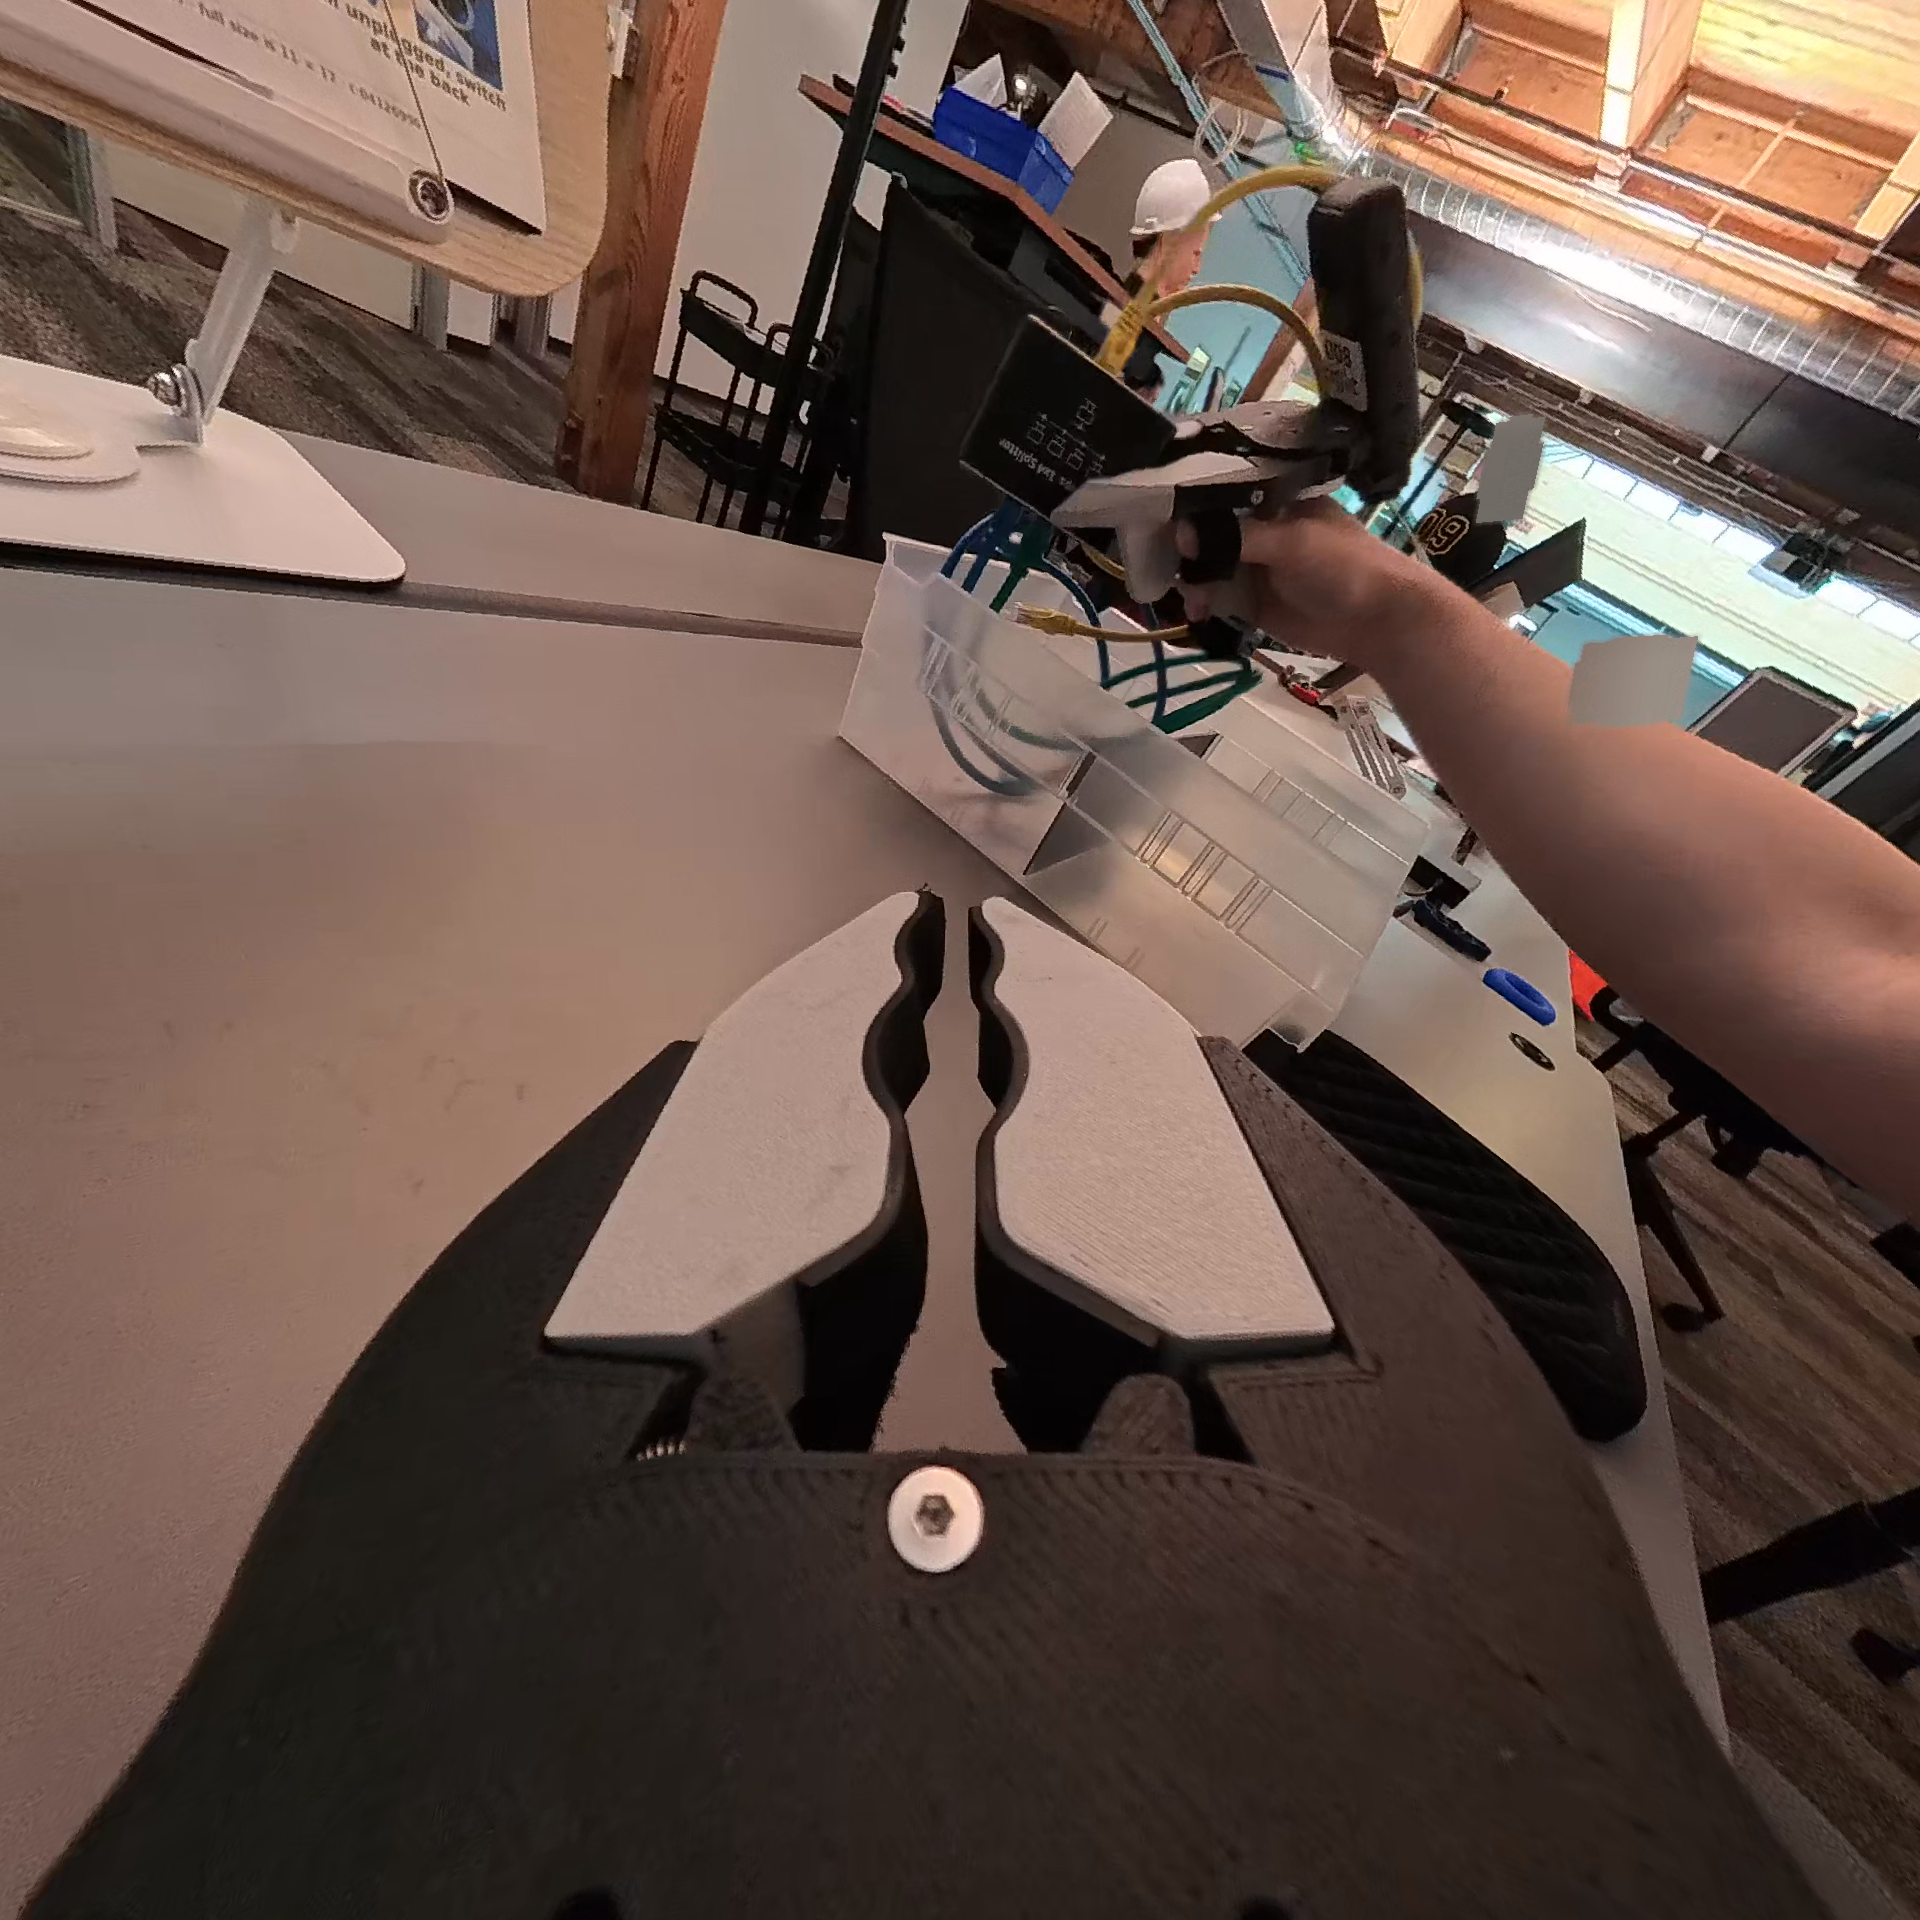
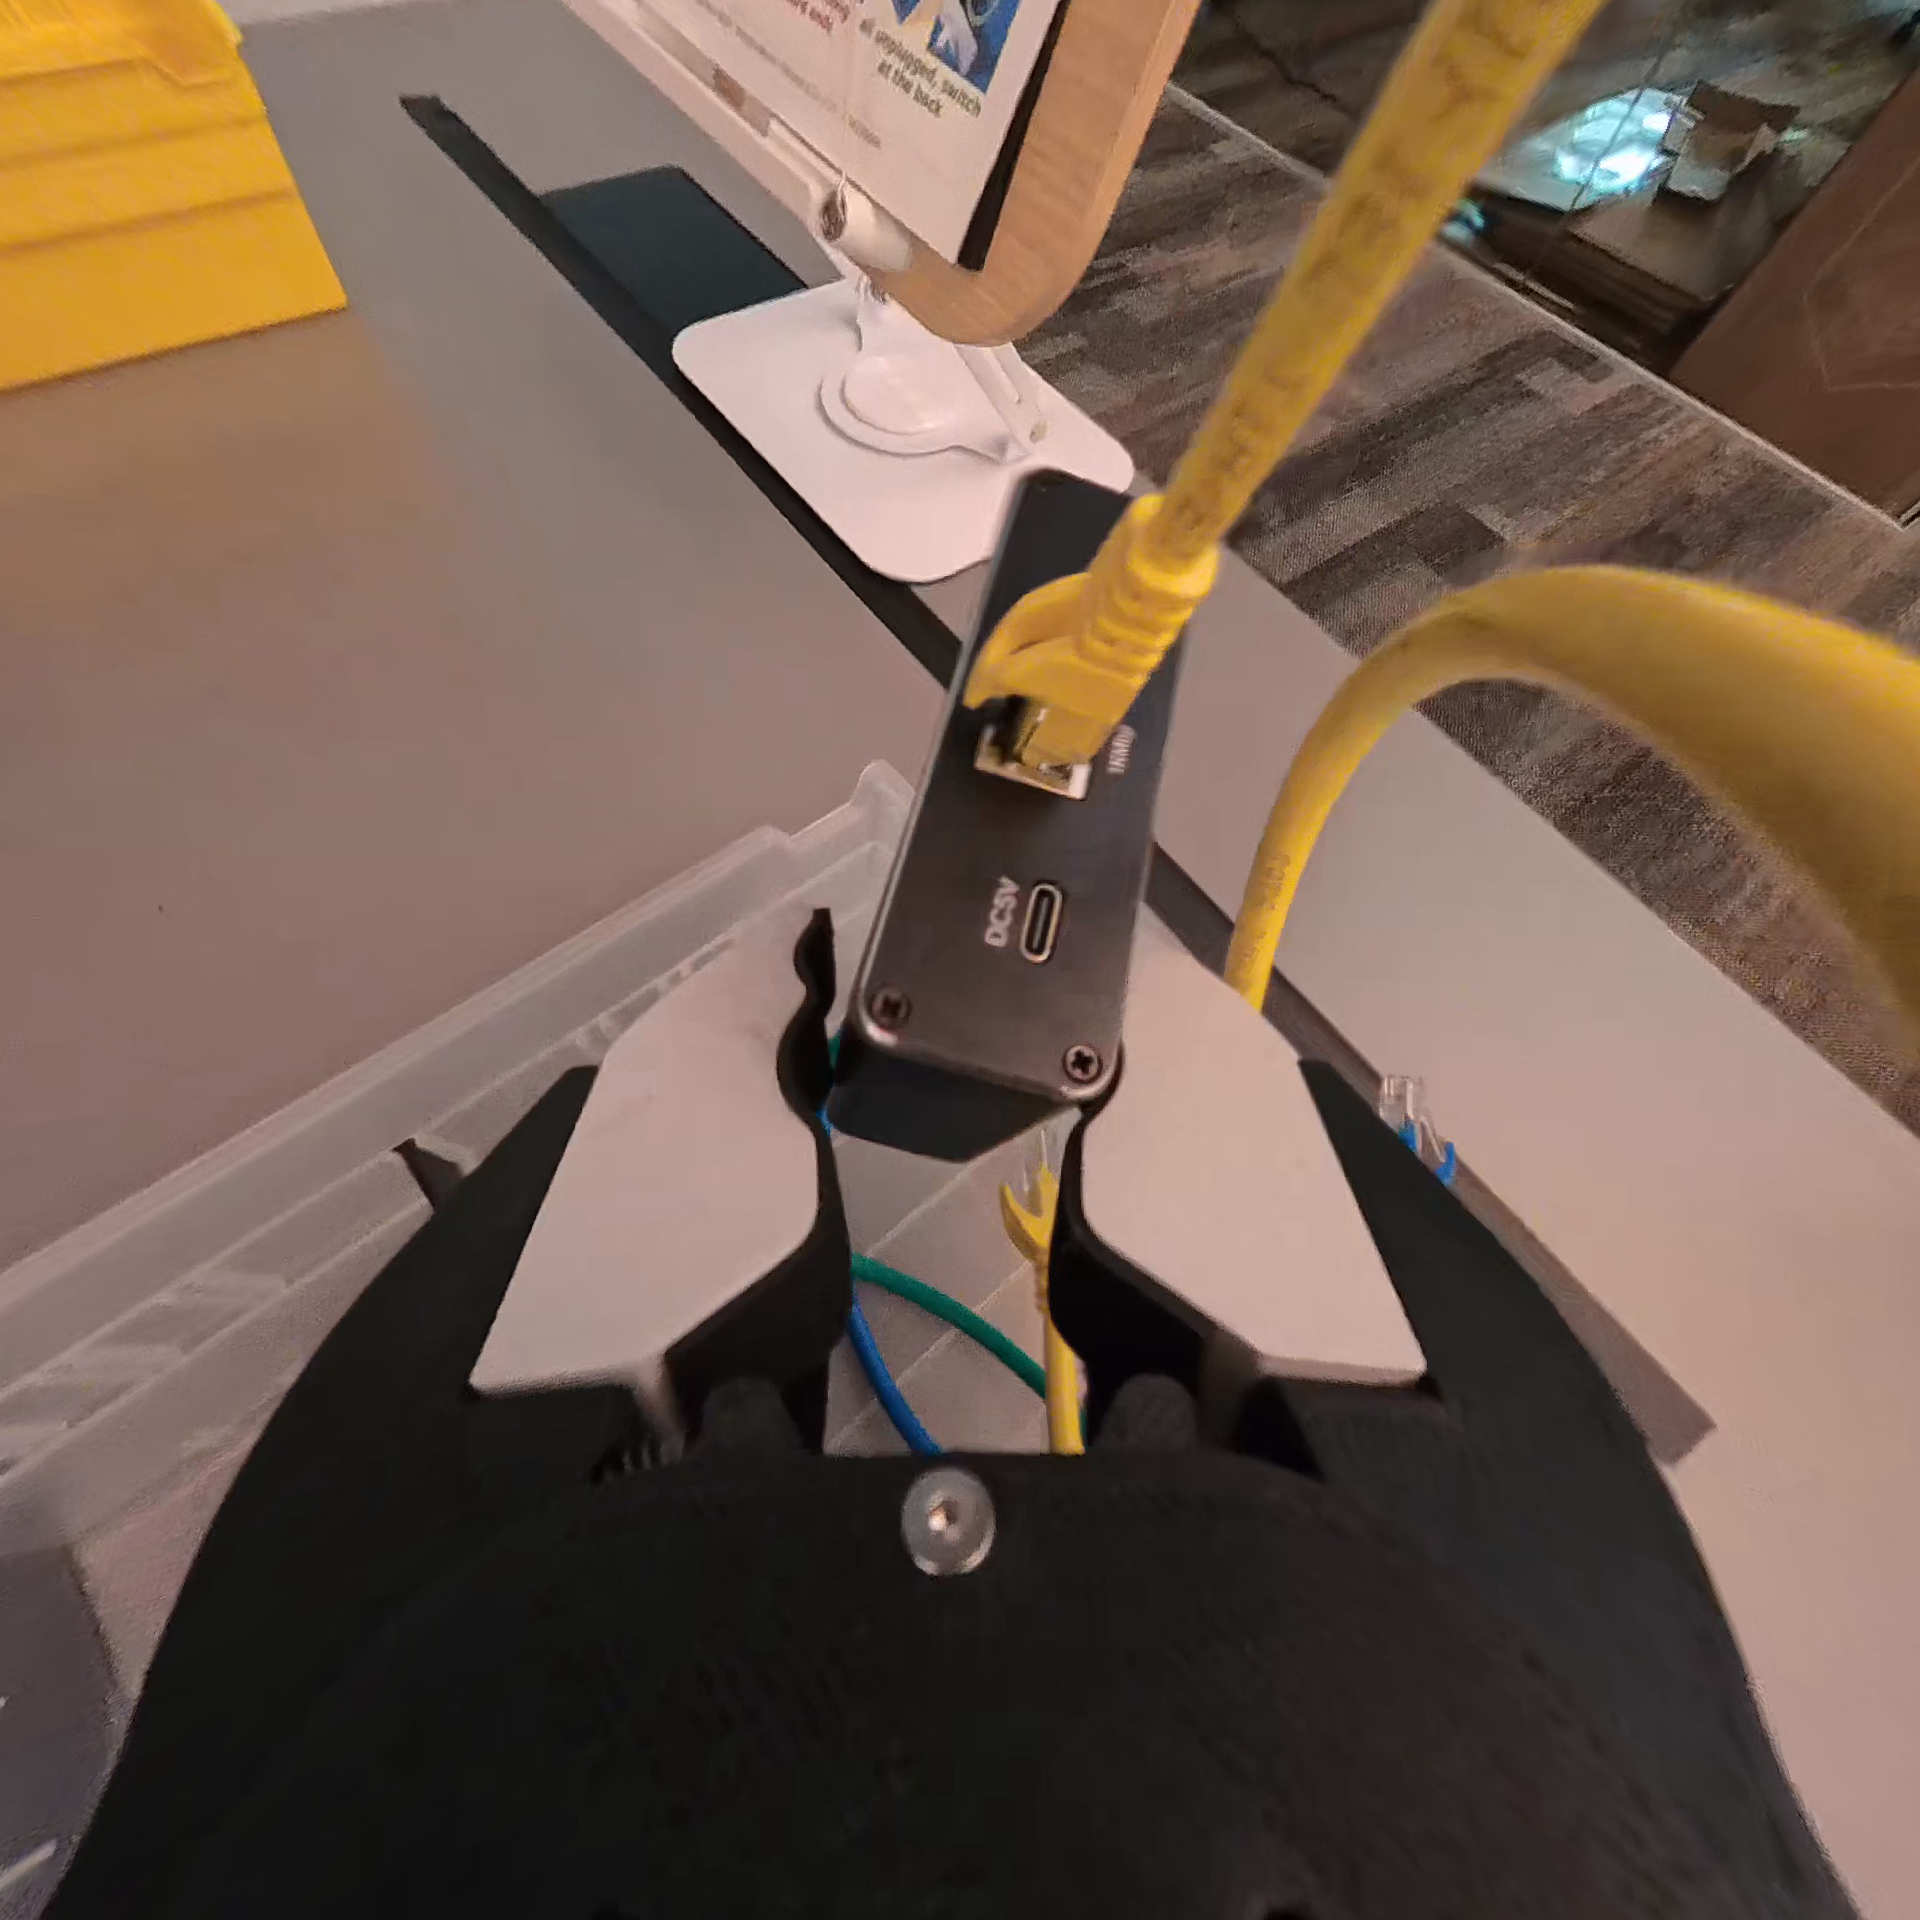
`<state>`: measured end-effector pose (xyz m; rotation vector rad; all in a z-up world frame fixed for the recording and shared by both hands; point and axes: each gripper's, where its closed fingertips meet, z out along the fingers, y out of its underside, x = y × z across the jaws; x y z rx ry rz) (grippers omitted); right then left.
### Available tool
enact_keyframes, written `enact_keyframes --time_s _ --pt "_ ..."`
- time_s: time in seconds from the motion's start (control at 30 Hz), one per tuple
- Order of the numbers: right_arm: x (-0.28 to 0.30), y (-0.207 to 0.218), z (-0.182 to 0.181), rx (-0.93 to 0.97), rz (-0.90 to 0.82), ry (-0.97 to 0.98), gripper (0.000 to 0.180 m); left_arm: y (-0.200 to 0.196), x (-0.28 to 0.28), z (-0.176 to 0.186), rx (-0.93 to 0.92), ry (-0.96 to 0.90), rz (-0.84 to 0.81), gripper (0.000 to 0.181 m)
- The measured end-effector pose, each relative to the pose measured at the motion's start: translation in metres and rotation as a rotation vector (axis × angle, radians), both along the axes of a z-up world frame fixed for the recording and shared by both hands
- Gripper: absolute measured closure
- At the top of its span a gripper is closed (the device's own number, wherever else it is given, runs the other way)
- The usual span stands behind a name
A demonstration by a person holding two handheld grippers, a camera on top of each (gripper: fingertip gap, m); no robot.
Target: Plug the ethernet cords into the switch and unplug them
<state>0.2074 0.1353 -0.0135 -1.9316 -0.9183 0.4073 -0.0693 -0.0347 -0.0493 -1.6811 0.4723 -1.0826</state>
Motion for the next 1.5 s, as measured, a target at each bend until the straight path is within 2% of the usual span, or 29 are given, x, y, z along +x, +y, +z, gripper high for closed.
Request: enact_keyframes --time_s 0.3,0.4,0.5,0.63,0.83,0.93,1.1,1.2,1.3,1.4,1.5 --pt "0.041 -0.016 -0.029 -0.15 -0.166 -0.36 0.131 0.0 0.002 -0.003 -0.008 0.012 -0.008 0.177" --pt "0.06 -0.023 -0.049 -0.235 -0.239 -0.545 0.133 0.0 0.004 -0.005 -0.015 0.017 -0.012 0.177" --pt "0.063 -0.031 -0.072 -0.32 -0.22 -0.662 0.143 -0.001 0.006 -0.007 -0.019 0.026 -0.016 0.177" --pt "0.065 -0.031 -0.089 -0.318 -0.213 -0.776 0.147 -0.001 0.005 -0.007 -0.016 0.031 -0.013 0.177" --pt "0.06 -0.03 -0.101 -0.312 -0.191 -0.763 0.147 -0.001 0.006 -0.006 -0.017 0.023 -0.017 0.177" --pt "0.06 -0.031 -0.094 -0.272 -0.197 -0.773 0.148 -0.002 0.006 -0.005 -0.011 0.029 -0.019 0.177" --pt "0.062 -0.035 -0.039 -0.126 -0.238 -0.757 0.149 -0.003 0.007 -0.005 -0.017 0.022 -0.023 0.177" --pt "0.069 -0.036 -0.004 -0.075 -0.278 -0.672 0.149 -0.004 0.008 -0.004 -0.016 0.022 -0.03 0.177" --pt "0.083 -0.023 0.014 -0.055 -0.362 -0.558 0.133 -0.005 0.01 -0.004 -0.009 0.031 -0.034 0.177" --pt "0.094 -0.013 -0.006 -0.157 -0.402 -0.507 0.12 -0.006 0.011 -0.004 -0.012 0.032 -0.039 0.177" --pt "0.102 -0.005 -0.031 -0.202 -0.425 -0.547 0.12 -0.006 0.01 -0.004 -0.018 0.025 -0.039 0.177"
